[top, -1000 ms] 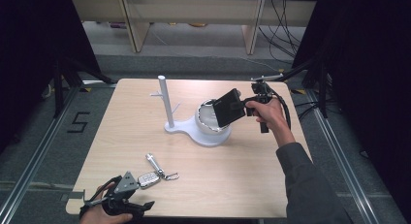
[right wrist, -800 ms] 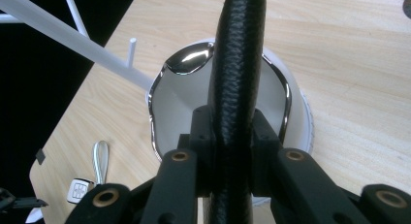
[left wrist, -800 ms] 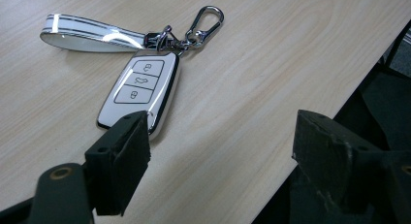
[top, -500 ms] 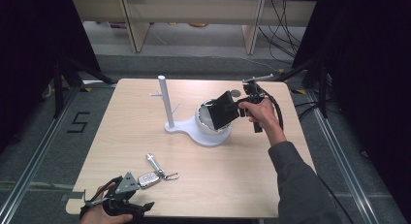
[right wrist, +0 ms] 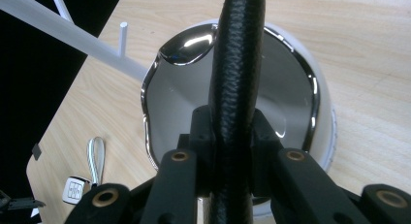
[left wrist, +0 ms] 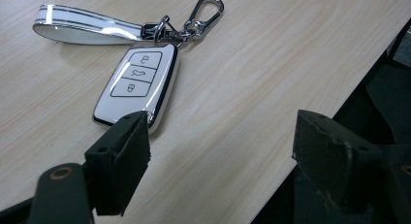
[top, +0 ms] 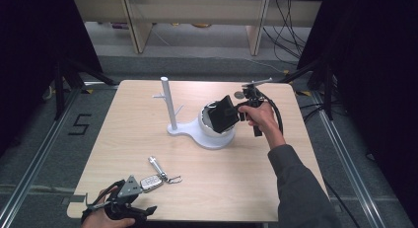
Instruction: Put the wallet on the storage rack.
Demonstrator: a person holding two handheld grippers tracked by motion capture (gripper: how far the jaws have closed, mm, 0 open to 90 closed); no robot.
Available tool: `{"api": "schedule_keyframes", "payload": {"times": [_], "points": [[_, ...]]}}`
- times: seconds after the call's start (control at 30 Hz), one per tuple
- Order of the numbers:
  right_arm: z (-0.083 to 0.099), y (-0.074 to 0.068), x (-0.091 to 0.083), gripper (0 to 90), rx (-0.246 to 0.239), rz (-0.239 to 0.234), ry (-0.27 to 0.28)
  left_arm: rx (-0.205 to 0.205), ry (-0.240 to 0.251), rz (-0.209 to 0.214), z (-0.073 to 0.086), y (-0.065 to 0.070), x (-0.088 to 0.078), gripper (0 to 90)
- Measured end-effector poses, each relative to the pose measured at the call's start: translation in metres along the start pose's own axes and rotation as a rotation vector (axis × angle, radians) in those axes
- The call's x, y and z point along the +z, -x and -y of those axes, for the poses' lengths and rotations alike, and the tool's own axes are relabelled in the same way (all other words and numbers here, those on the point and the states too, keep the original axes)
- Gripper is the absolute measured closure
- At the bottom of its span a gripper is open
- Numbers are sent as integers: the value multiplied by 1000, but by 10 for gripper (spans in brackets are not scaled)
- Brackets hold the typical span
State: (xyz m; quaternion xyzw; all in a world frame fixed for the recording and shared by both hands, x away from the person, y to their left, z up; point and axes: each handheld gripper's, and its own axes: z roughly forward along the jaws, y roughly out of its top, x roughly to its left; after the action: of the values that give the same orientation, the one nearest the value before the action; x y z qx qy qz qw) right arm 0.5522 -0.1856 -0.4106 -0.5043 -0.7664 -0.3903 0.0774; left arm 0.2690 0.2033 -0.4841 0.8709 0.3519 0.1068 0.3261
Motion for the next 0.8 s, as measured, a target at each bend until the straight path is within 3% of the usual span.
{"api": "schedule_keyframes", "payload": {"times": [0.13,0.2,0.27,0.33,0.4,0.43,0.5,0.53,0.63,0.67,0.7,0.8], "points": [[1,1,6,770,12,-10,-9,-3,-7,-7,0,0,1,208],[2,-1,7,769,51,-10,-16,-1,-9,-4,1,0,1,208],[1,3,8,767,13,-12,-2,-6,-9,-6,1,1,2,208],[2,3,8,762,19,-9,-5,-4,-12,-3,1,1,2,208],[1,5,9,751,-13,-12,11,-2,-11,2,1,1,2,208],[1,3,9,745,7,-11,-4,-3,-11,2,1,1,2,208],[1,1,9,713,20,25,-13,-7,-10,-8,1,1,2,208],[1,0,10,704,1,57,-13,-4,-12,-7,1,1,2,208],[0,1,10,694,-34,68,1,-4,-14,-12,1,0,2,207],[0,-2,9,692,-16,71,-9,-4,-15,-11,2,0,3,208],[0,-1,9,689,-38,78,7,-3,-16,-11,2,0,2,208],[-2,-1,3,687,-27,101,3,-2,-16,-12,2,0,2,208]]}}
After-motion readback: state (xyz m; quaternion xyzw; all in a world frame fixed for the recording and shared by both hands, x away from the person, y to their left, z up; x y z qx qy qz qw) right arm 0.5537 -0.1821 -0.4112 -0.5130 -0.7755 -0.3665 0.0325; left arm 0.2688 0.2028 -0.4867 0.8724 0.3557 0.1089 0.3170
